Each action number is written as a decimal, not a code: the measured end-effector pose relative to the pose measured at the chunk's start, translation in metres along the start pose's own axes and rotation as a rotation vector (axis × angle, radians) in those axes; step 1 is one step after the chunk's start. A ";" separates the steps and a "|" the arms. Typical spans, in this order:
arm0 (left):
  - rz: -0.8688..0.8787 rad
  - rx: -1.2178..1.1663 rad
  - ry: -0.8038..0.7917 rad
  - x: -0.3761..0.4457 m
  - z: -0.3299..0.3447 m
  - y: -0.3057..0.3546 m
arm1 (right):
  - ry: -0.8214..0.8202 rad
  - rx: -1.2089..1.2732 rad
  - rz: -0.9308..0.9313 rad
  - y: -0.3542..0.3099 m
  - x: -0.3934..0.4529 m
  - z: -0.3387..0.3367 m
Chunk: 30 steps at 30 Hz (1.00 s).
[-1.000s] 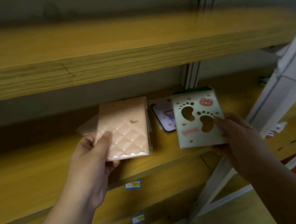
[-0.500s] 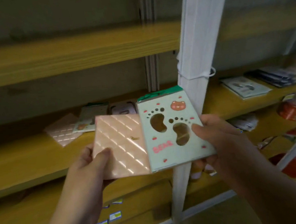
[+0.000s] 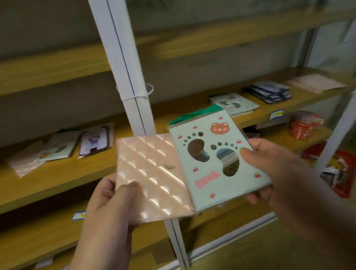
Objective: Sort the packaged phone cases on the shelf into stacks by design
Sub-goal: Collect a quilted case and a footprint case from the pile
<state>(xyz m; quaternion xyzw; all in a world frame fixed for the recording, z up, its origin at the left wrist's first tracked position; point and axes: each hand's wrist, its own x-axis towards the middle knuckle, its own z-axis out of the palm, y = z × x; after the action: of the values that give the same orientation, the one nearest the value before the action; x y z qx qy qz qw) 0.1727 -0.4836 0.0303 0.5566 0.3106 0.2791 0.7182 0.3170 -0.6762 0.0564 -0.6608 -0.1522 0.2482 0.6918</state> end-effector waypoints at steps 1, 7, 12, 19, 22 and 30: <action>-0.003 0.010 -0.008 0.000 0.010 -0.001 | 0.013 0.014 -0.006 0.000 -0.003 -0.011; -0.067 0.037 -0.113 0.010 0.070 -0.012 | 0.113 0.181 0.010 0.006 -0.013 -0.069; -0.126 0.027 -0.210 0.033 0.128 -0.034 | 0.294 0.264 0.078 0.015 -0.009 -0.112; -0.165 -0.039 -0.297 0.081 0.203 -0.049 | 0.430 0.248 0.061 0.005 0.028 -0.164; -0.197 -0.084 -0.257 0.116 0.223 -0.050 | 0.439 0.187 0.075 0.000 0.067 -0.178; -0.183 -0.087 -0.106 0.208 0.239 -0.047 | 0.387 0.006 0.088 -0.010 0.209 -0.190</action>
<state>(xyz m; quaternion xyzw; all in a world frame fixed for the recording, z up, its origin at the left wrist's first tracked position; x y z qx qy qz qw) 0.4919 -0.4889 0.0017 0.5082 0.3094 0.1956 0.7796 0.5945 -0.7216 0.0267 -0.7003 0.0135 0.1470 0.6984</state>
